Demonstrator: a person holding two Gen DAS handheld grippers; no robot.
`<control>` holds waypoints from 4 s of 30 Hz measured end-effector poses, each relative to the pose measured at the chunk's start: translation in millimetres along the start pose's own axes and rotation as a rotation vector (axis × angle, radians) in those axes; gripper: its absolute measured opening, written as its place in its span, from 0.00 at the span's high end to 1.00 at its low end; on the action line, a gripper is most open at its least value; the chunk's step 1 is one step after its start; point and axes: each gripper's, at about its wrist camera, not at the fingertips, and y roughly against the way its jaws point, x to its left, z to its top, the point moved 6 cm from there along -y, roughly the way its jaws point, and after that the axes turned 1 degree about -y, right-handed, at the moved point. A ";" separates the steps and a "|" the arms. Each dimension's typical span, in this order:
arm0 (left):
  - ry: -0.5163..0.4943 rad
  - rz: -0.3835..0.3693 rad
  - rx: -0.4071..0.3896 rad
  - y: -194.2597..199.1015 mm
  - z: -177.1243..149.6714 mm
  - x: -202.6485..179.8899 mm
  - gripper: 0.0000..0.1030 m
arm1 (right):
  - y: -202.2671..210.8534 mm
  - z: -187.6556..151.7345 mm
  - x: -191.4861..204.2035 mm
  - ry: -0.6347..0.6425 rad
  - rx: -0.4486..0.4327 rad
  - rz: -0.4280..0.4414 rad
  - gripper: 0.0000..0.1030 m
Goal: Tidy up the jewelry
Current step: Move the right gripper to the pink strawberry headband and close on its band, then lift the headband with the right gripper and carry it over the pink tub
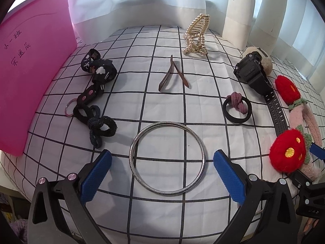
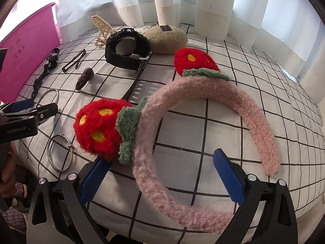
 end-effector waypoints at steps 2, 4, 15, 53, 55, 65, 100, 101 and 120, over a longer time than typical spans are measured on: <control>0.012 0.009 -0.019 0.0 0.0 0.1 0.05 | 0.5 0.1 0.5 0.014 -0.026 0.005 0.08; 0.026 0.021 -0.035 0.6 -1.2 -0.5 0.05 | 1.0 0.2 1.0 0.022 -0.053 0.008 0.08; -0.008 0.011 -0.095 7.4 -5.2 -12.9 0.22 | -1.3 3.1 3.0 0.028 -0.049 0.016 0.09; 0.010 -0.132 -0.257 127.4 60.9 3.6 0.31 | 122.8 71.8 33.8 0.014 -0.260 0.153 0.86; 0.018 -0.135 -0.287 142.7 69.7 13.0 0.31 | 134.4 83.4 42.5 0.025 -0.289 0.161 0.86; 0.090 -0.070 -0.444 213.1 105.6 95.8 0.31 | 178.4 159.6 127.7 0.144 -0.442 0.287 0.86; 0.363 0.190 -0.224 166.4 129.0 384.9 0.31 | 88.5 334.6 493.3 0.455 -0.102 0.726 0.86; 0.367 0.184 -0.191 159.1 127.8 386.3 0.31 | 75.1 335.2 497.8 0.450 -0.046 0.716 0.86; 0.372 0.086 0.158 99.1 120.3 384.0 0.30 | -28.8 333.5 523.6 0.407 0.358 0.471 0.79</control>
